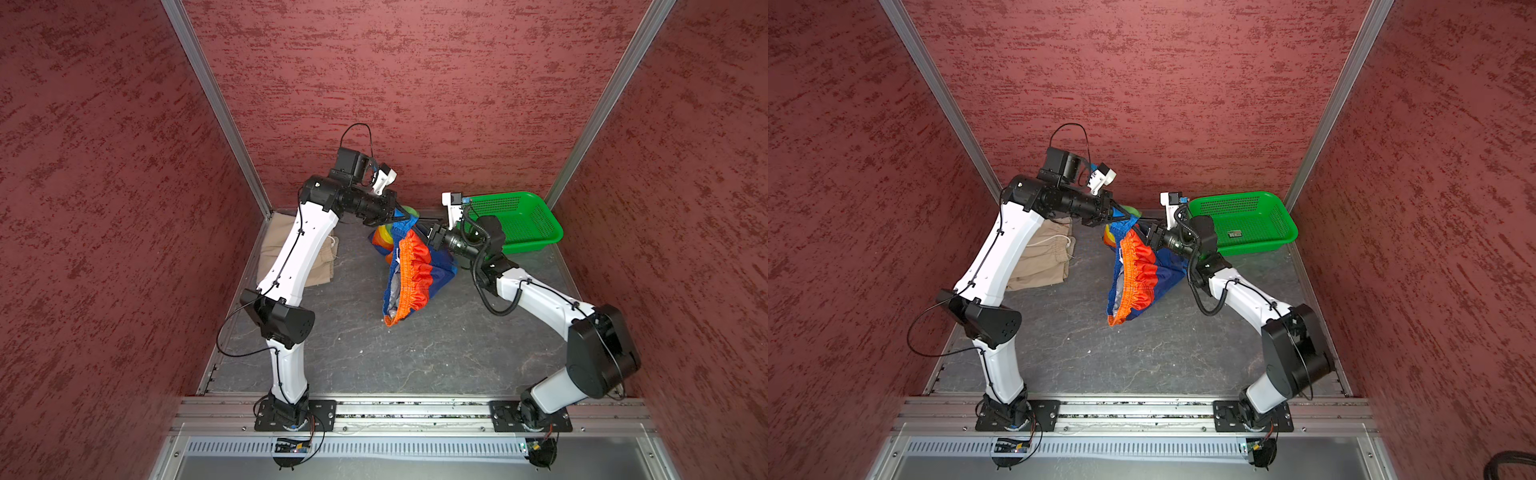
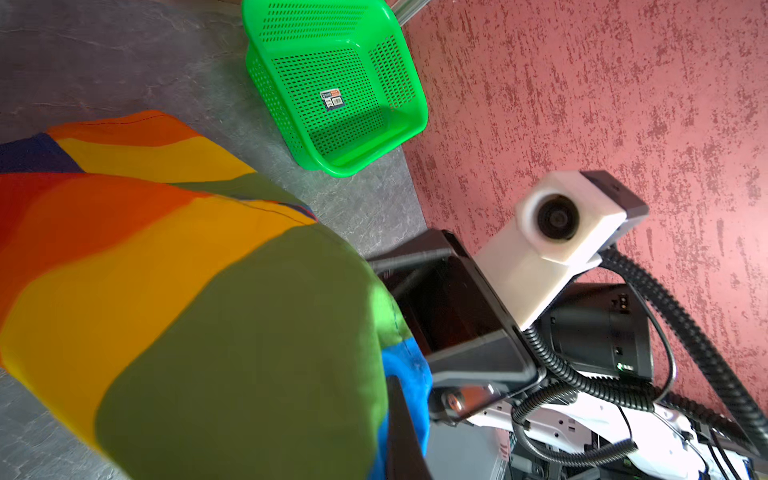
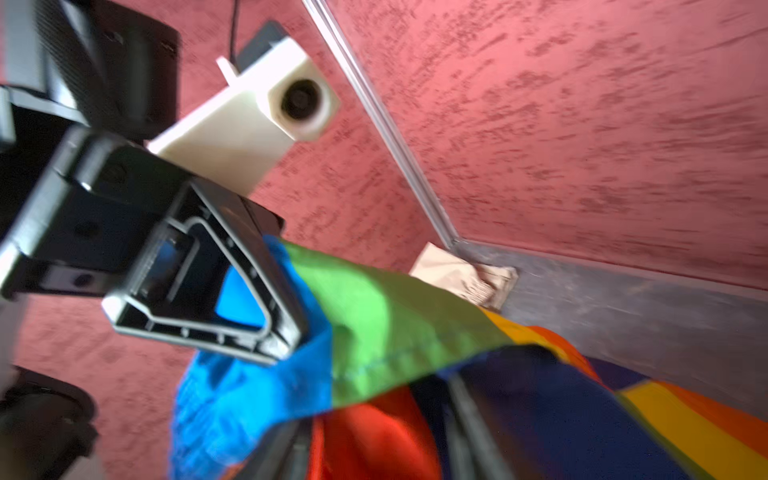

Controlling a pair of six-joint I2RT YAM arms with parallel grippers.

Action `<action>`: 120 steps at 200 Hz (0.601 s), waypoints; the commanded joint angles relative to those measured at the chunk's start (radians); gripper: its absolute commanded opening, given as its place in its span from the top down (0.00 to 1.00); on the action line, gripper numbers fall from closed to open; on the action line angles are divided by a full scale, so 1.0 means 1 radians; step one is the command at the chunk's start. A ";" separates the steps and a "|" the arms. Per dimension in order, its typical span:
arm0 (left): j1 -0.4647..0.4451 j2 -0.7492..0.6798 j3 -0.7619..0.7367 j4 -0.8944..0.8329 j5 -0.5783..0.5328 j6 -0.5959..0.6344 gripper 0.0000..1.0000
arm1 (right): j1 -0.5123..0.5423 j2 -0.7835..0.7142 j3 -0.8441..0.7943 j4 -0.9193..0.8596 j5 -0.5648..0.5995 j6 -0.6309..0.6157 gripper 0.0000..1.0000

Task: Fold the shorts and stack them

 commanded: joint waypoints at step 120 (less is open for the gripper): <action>0.166 -0.291 -0.570 0.280 0.001 -0.073 0.52 | 0.003 -0.199 -0.120 -0.099 0.218 0.071 1.00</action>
